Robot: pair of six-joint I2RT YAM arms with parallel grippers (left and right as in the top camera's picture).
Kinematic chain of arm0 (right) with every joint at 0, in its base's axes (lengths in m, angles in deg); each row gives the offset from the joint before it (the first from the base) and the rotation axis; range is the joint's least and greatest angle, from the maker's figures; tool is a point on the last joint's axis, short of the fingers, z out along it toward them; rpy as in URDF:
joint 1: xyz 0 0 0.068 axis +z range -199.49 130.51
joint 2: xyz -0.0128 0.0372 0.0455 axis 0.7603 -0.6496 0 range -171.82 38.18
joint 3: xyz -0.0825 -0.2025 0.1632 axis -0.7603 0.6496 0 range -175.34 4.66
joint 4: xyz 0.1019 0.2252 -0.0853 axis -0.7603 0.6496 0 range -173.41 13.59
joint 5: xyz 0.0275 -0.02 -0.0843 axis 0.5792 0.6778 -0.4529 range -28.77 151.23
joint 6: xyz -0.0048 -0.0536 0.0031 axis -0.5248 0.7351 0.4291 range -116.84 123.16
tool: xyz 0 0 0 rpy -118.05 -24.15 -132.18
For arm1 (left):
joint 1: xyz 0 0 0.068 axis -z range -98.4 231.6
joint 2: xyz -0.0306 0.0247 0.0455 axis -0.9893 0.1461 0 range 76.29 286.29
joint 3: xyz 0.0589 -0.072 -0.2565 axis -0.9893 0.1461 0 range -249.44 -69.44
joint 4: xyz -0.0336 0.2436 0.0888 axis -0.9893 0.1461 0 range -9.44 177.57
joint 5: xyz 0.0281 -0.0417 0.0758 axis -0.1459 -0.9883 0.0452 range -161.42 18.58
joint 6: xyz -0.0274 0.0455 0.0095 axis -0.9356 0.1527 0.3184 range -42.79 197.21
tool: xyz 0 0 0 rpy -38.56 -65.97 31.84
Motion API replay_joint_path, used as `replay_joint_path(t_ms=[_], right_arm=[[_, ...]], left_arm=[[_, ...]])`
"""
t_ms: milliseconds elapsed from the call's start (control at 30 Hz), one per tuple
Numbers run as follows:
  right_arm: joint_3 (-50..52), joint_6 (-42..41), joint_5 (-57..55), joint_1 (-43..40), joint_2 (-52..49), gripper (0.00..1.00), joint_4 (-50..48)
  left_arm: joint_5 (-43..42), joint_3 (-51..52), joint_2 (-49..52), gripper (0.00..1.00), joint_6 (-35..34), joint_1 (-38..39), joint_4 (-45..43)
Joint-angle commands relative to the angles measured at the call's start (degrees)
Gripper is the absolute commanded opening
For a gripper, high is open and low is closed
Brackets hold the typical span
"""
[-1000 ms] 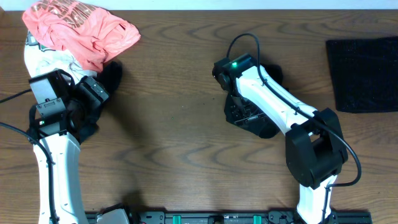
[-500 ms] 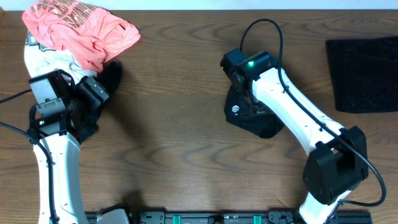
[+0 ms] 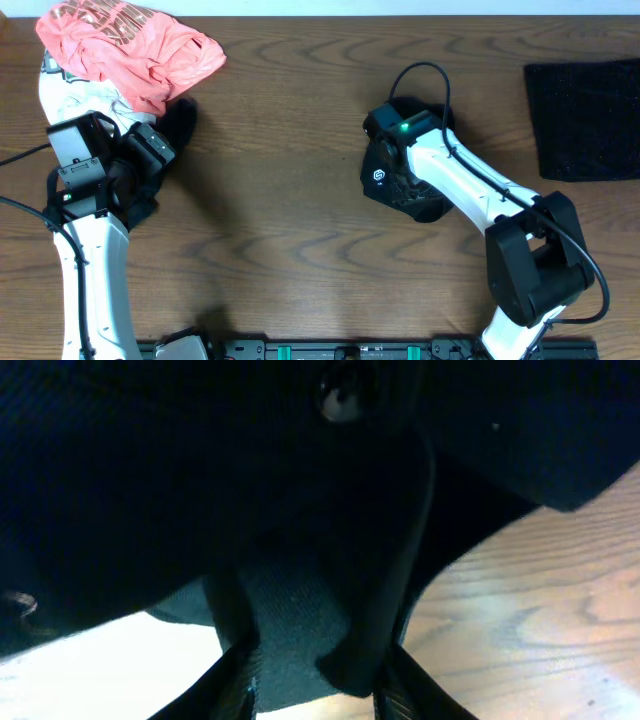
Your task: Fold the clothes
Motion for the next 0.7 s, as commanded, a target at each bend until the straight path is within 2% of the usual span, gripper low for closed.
replay_joint_path(t_ms=[0,100,300,400,667], right_arm=[[1.68,0.48,-1.55,-1.6,-0.07,0.32,-1.9],[3.43,0.44,-1.46,-2.56,-0.07,0.31,-3.82],[5.46,0.0,-1.09,-4.17,-0.07,0.52,-4.46],[5.4,0.0,-0.85,-4.59,-0.04,0.56,-4.57],[5.42,1.11,3.21,-4.61,-0.04,0.53,-8.39]], left_arm=[[0.68,-0.63,0.33,0.98,0.98,-0.24,0.31],[0.68,-0.63,0.33,0.98,0.98,-0.24,0.42],[0.68,-0.63,0.33,0.98,0.98,-0.24,0.52],[0.68,-0.63,0.33,0.98,0.96,-0.24,0.55],[0.68,-0.63,0.33,0.98,0.98,-0.24,0.55]])
